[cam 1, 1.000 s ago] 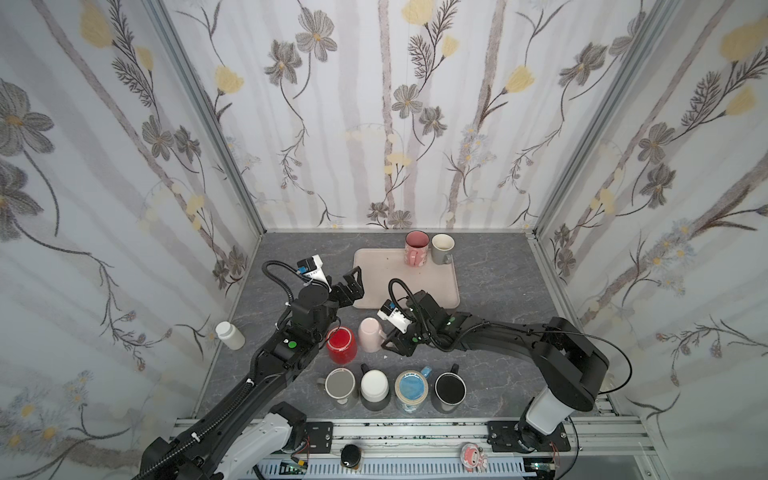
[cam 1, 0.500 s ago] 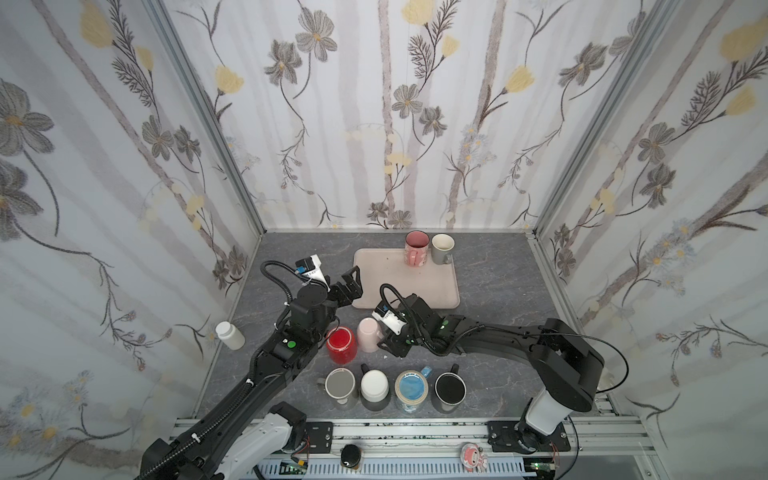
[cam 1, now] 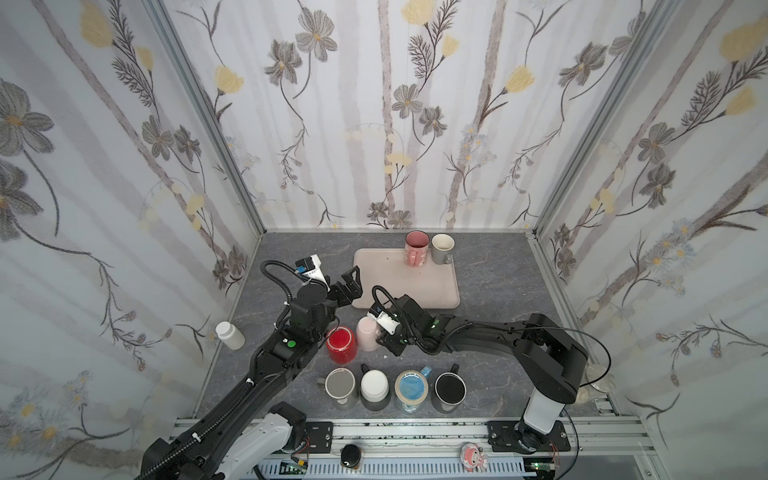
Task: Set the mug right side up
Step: 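Lower the right gripper and close it on the light pink mug, then lift the upside-down light pink mug above the tray toward the left gripper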
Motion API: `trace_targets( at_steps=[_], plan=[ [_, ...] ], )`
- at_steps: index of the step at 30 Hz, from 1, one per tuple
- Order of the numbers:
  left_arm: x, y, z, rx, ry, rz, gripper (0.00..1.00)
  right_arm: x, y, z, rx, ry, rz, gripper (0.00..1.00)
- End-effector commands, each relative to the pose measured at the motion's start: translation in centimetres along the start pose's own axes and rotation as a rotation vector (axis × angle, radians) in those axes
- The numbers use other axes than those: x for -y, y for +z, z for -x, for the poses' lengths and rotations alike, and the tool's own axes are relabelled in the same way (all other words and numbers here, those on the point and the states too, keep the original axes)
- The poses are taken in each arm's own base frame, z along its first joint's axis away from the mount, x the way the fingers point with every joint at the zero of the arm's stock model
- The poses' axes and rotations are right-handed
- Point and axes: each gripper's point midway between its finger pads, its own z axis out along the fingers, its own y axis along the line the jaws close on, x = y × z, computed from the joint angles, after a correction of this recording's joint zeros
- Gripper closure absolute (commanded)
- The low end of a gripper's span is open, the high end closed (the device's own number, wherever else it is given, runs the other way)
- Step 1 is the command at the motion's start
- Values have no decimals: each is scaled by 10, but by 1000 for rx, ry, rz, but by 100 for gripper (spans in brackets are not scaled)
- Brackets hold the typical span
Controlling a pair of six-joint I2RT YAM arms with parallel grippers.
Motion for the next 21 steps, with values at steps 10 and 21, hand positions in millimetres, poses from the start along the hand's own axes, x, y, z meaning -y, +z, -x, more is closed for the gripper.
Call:
trace_targets(
  at_steps=[10, 21],
  plan=[
    [4, 0, 2, -3, -10, -20, 0, 12, -5, 3, 20, -32, -90, 98],
    [19, 3, 2, -12, -26, -92, 0, 31, -49, 27, 184, 60, -144, 100]
  ],
)
